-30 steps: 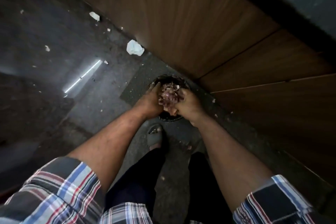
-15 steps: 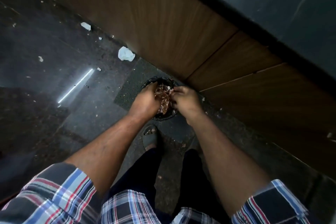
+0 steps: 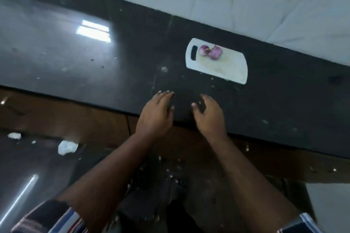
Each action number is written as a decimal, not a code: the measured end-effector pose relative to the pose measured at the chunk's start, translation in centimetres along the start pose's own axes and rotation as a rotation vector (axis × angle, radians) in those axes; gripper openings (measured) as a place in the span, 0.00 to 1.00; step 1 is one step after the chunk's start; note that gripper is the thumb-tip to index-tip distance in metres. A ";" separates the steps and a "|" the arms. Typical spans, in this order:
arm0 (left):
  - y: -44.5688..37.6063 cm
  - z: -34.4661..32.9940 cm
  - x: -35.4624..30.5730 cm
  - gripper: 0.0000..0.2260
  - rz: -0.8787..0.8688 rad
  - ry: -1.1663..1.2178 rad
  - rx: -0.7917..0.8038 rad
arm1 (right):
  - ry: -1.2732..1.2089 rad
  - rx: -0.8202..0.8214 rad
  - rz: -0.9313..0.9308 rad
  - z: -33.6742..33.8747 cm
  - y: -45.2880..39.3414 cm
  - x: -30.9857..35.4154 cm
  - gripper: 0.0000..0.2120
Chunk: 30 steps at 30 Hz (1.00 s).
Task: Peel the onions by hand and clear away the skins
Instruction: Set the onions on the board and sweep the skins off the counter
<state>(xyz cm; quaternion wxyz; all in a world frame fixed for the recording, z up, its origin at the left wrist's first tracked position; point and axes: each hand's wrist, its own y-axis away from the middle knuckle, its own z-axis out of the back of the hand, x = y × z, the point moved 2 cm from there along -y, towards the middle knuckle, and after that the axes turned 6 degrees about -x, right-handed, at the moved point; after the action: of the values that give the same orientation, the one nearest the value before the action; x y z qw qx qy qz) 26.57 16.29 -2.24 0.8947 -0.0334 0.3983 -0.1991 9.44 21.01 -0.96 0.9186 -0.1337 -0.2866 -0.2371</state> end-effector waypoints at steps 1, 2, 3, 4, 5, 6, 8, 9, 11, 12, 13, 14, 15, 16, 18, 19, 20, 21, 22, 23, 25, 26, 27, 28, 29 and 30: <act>-1.5 -1.4 -0.6 0.22 -0.024 -0.042 0.024 | 0.081 0.005 -0.022 0.7 -1.9 -2.4 0.27; -2.8 -2.8 -1.0 0.23 -0.030 -0.080 0.046 | 0.171 0.005 -0.048 1.2 -3.7 -5.0 0.29; -4.1 -4.2 -1.3 0.23 -0.021 -0.114 0.069 | 0.257 0.000 -0.079 1.7 -5.3 -7.3 0.31; -5.3 -5.4 -1.5 0.23 -0.006 -0.141 0.088 | 0.325 -0.015 -0.130 1.9 -6.5 -9.3 0.34; -6.5 -6.6 -1.6 0.24 0.009 -0.161 0.097 | 0.377 -0.036 -0.182 1.9 -7.5 -10.6 0.36; -7.5 -7.6 -1.8 0.24 0.017 -0.183 0.097 | 0.403 -0.055 -0.204 1.3 -8.0 -10.9 0.37; -9.4 -9.5 -2.2 0.23 0.019 -0.231 0.099 | 0.355 -0.053 -0.103 -0.6 -8.4 -8.9 0.36; -10.3 -10.2 -2.5 0.23 0.018 -0.253 0.100 | 0.294 -0.015 0.000 -1.8 -8.3 -7.4 0.33; -11.9 -11.4 -3.2 0.23 0.014 -0.268 0.112 | 0.121 0.080 0.116 -2.7 -8.5 -5.8 0.27; -12.6 -11.8 -3.6 0.23 0.003 -0.268 0.117 | 0.058 0.069 0.115 -1.9 -9.4 -6.4 0.26; -13.3 -12.3 -3.9 0.23 -0.011 -0.270 0.121 | 0.043 -0.012 0.106 -0.9 -10.8 -7.8 0.25; -14.0 -12.7 -4.1 0.23 -0.026 -0.275 0.127 | 0.081 -0.130 0.082 0.1 -12.2 -9.8 0.23; -14.5 -13.1 -4.3 0.24 -0.040 -0.283 0.140 | 0.132 -0.240 0.045 1.3 -13.5 -11.9 0.22; -15.1 -13.6 -4.6 0.24 -0.051 -0.296 0.156 | 0.178 -0.296 -0.003 2.3 -14.2 -13.6 0.21; -15.6 -14.3 -5.0 0.25 -0.063 -0.315 0.176 | 0.211 -0.264 -0.026 2.3 -14.5 -14.0 0.21; -15.5 -14.6 -5.2 0.24 -0.073 -0.309 0.184 | 0.182 -0.213 0.029 1.5 -14.2 -13.2 0.20; -15.2 -14.7 -5.3 0.23 -0.098 -0.297 0.198 | 0.128 -0.147 0.098 0.8 -13.7 -12.1 0.19; -14.7 -14.8 -5.4 0.22 -0.137 -0.280 0.215 | 0.063 -0.083 0.150 0.3 -13.3 -11.3 0.18; -14.3 -14.7 -5.5 0.20 -0.180 -0.251 0.228 | 0.005 -0.052 0.175 0.3 -13.2 -10.8 0.18; -14.0 -14.6 -5.5 0.19 -0.212 -0.216 0.223 | -0.025 -0.060 0.165 0.7 -13.7 -10.8 0.17; -14.6 -14.4 -5.5 0.19 -0.217 -0.185 0.185 | 0.038 -0.109 0.098 1.5 -15.2 -11.9 0.18; -15.0 -14.4 -5.6 0.20 -0.205 -0.196 0.189 | 0.104 -0.104 0.074 1.6 -15.6 -12.4 0.19; -15.3 -14.6 -5.7 0.21 -0.201 -0.218 0.222 | 0.166 -0.076 0.094 1.3 -15.5 -12.5 0.20; -15.3 -14.9 -5.8 0.22 -0.210 -0.245 0.270 | 0.197 -0.028 0.151 0.8 -14.9 -12.1 0.22; -15.1 -15.0 -5.9 0.23 -0.226 -0.263 0.315 | 0.194 0.027 0.224 0.0 -14.0 -11.7 0.23; -14.8 -15.0 -5.9 0.25 -0.242 -0.264 0.344 | 0.160 0.081 0.276 -0.3 -13.1 -11.2 0.24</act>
<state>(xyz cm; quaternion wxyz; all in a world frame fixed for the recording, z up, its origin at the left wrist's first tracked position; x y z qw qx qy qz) 7.26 6.45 -5.10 0.9012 0.0464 0.2312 -0.3637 -5.28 13.74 -6.35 0.9669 -0.1153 -0.2009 -0.1066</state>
